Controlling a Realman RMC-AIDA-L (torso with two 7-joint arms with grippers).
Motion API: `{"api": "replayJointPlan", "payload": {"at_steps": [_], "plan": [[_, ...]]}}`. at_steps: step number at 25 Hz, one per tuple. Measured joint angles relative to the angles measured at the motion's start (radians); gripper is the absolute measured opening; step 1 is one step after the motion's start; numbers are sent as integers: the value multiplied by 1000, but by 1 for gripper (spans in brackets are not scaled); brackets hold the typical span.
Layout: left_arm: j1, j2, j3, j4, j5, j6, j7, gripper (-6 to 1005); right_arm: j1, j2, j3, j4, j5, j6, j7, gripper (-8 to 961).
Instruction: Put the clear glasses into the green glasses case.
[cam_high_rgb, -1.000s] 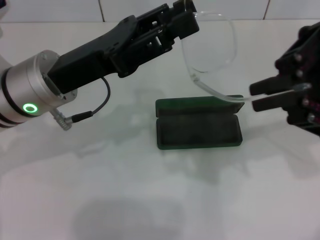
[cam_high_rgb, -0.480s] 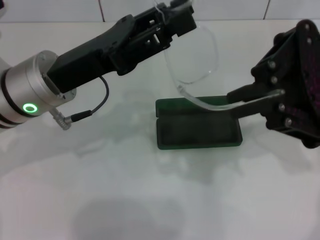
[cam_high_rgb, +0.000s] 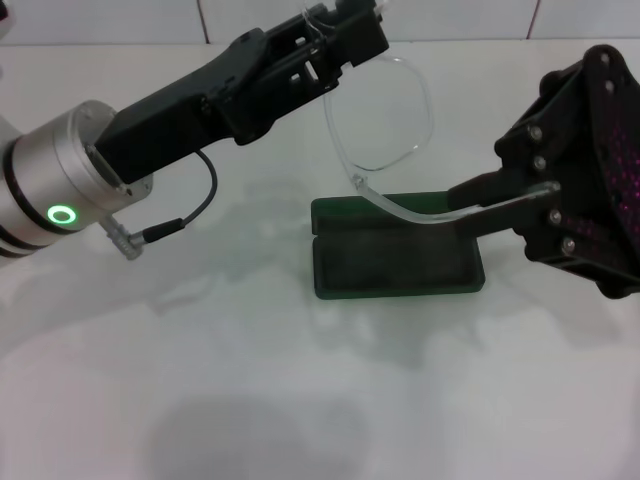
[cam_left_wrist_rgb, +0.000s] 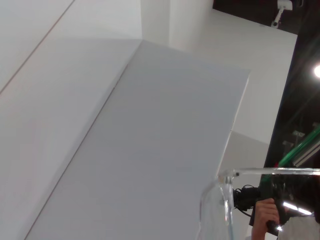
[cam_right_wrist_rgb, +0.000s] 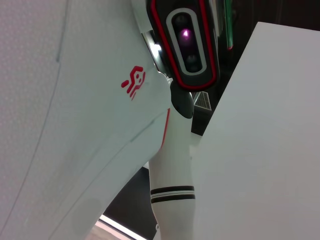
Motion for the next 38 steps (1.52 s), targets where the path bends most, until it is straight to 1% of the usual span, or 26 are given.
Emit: {"api": "replayJointPlan", "payload": {"at_steps": [17, 22, 36, 38], "plan": [[-3, 0, 1, -12, 7, 0, -1, 500, 10, 2, -17, 1, 1, 14, -3, 96], [-2, 0, 1, -12, 7, 0, -1, 451, 12, 2, -26, 2, 1, 23, -4, 98], [0, 2, 1, -12, 10, -12, -2, 170, 13, 2, -26, 2, 4, 23, -6, 105], [0, 2, 1, -12, 10, -12, -2, 164, 12, 2, -26, 2, 5, 23, -6, 105]]}}
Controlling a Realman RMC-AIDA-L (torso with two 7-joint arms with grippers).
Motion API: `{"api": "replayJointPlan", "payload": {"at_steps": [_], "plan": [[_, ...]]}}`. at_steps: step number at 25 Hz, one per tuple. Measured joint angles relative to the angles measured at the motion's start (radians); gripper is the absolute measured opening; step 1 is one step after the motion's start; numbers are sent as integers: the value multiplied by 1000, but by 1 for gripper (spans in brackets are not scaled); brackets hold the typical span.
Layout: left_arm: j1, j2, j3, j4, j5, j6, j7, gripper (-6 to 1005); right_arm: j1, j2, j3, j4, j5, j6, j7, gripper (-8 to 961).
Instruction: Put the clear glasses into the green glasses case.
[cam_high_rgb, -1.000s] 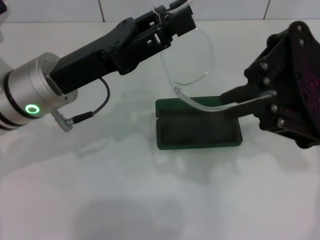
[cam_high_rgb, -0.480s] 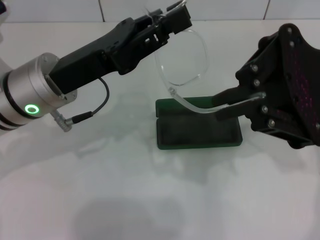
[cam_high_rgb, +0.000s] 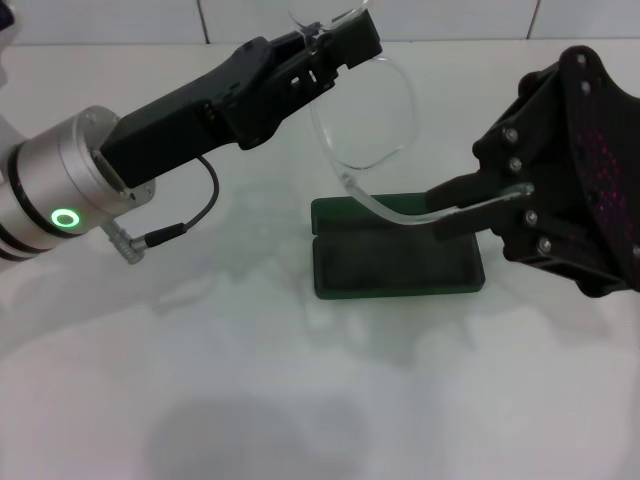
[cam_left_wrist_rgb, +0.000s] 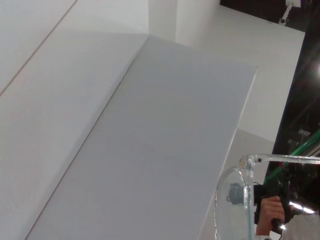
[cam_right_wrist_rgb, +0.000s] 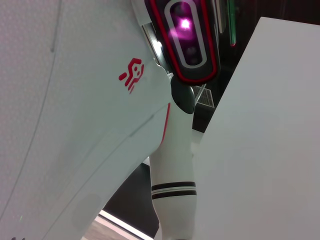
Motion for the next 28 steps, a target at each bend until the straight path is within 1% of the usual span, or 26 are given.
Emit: {"api": "replayJointPlan", "payload": {"at_steps": [9, 23, 28], "plan": [[0, 0, 1, 0, -7, 0, -22, 135, -4, 0, 0, 0, 2, 0, 0, 109], [1, 0, 2, 0, -6, 0, -18, 126, -11, 0, 6, 1, 6, 0, -2, 116], [2, 0, 1, 0, -5, 0, -18, 125, -13, 0, 9, 29, 28, 3, 2, 118]]}}
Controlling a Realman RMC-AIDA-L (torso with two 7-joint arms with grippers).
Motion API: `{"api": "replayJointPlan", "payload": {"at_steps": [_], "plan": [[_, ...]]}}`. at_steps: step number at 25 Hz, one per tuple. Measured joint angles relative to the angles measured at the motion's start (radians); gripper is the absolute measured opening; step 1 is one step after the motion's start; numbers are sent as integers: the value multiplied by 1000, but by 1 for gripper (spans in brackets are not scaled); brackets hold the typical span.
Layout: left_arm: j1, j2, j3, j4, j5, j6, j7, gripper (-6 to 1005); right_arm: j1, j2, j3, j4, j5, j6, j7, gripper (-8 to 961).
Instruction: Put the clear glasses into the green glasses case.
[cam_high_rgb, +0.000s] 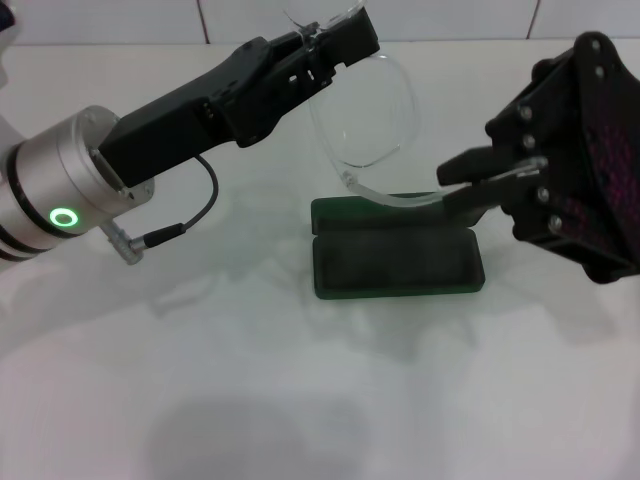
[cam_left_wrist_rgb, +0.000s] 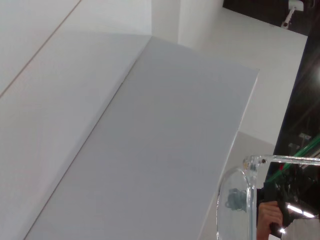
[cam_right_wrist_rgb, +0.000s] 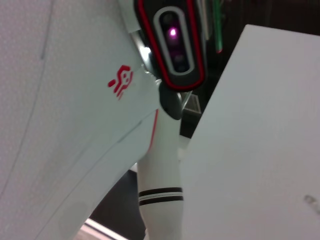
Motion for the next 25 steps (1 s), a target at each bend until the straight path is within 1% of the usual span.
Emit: {"api": "replayJointPlan", "payload": {"at_steps": [14, 25], "plan": [[1, 0, 0, 0, 0, 0, 0, 124, -4, 1, -5, 20, 15, 48, 4, 124], [1, 1, -6, 0, -3, 0, 1, 124, -3, -1, -8, 18, 14, 51, 7, 127]]}}
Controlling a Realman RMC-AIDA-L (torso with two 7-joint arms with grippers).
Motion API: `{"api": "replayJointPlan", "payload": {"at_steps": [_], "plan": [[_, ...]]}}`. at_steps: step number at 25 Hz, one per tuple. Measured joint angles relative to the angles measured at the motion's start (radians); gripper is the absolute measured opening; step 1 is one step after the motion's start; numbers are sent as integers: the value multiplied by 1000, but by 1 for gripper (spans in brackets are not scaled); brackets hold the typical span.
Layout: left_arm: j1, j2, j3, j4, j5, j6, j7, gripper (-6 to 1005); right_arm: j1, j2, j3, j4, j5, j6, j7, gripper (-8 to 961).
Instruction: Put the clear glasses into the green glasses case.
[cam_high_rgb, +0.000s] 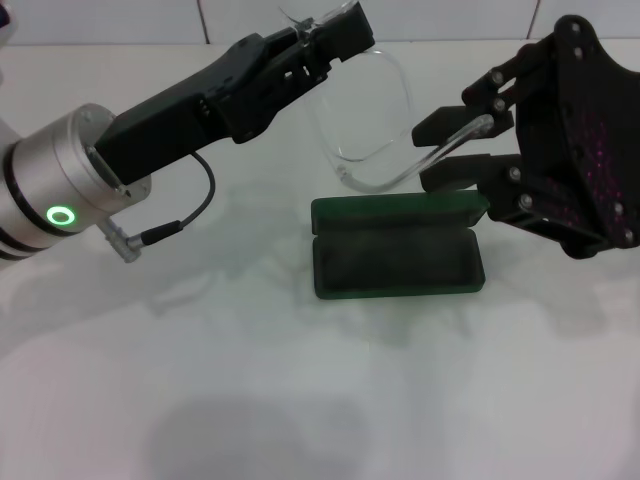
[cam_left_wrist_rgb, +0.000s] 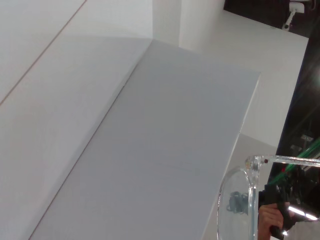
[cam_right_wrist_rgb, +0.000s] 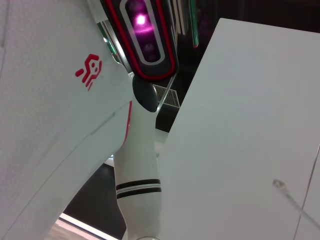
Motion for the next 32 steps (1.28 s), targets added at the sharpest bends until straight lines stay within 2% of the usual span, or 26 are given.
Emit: {"api": "replayJointPlan", "payload": {"at_steps": [14, 17, 19, 24, 26, 29, 32], "plan": [[16, 4, -3, 5, -13, 0, 0, 123, -26, -7, 19, -51, 5, -9, 33, 128], [29, 4, -25, 10, -18, 0, 0, 123, -58, -8, 33, -99, 4, -9, 67, 128], [37, 4, -44, 11, -21, 0, 0, 123, -103, -10, 54, -155, 0, -8, 119, 128], [65, 5, -57, 42, -45, 0, 1, 123, -148, -17, 62, -184, -14, -1, 204, 129], [68, 3, -58, 50, -54, 0, 1, 123, -152, -16, 60, -180, -41, 1, 227, 129], [61, 1, -54, 44, -62, 0, 4, 123, -144, -2, 37, -170, -90, 27, 233, 128], [54, 0, -50, 41, -62, -1, 19, 123, -131, 3, -43, -155, -101, 93, 232, 126]]}}
